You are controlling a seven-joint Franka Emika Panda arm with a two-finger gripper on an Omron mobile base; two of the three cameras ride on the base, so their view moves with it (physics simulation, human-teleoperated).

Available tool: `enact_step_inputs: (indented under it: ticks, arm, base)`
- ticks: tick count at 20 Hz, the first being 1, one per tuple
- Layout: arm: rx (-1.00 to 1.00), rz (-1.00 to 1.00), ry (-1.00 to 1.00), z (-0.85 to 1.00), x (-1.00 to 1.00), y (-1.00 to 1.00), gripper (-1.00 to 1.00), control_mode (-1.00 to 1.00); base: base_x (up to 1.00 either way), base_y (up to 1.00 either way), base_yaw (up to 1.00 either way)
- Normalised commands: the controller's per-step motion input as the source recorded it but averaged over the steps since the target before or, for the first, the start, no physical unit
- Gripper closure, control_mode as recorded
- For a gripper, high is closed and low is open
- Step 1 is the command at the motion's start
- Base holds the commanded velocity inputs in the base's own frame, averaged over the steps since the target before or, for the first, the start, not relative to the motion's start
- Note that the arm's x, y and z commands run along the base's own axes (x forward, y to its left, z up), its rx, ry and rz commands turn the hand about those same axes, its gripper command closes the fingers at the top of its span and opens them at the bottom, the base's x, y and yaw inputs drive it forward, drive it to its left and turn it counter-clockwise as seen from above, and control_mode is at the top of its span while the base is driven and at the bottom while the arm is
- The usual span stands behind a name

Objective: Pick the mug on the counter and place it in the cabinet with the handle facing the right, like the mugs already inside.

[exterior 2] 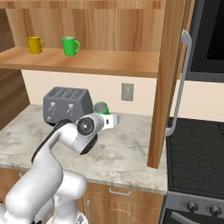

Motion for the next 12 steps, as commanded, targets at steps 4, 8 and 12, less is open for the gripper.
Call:
enact_step_inputs:
  ticks: [4,8,12]
  arm:
    - [0.00,0.10,0.00,0.41,-0.32,0.25,1.00,-1.00]
    - [0.00,0.12,0.00,0.40,-0.13,0.27,1.00,-1.00]
    - [0.00,0.11,0.00,0.29,-0.20,0.28,1.00,-1.00]
  base:
    - [0.00,0.00,0.00]
    - [0.00,0.00,0.00]
    - [0.00,0.00,0.00]
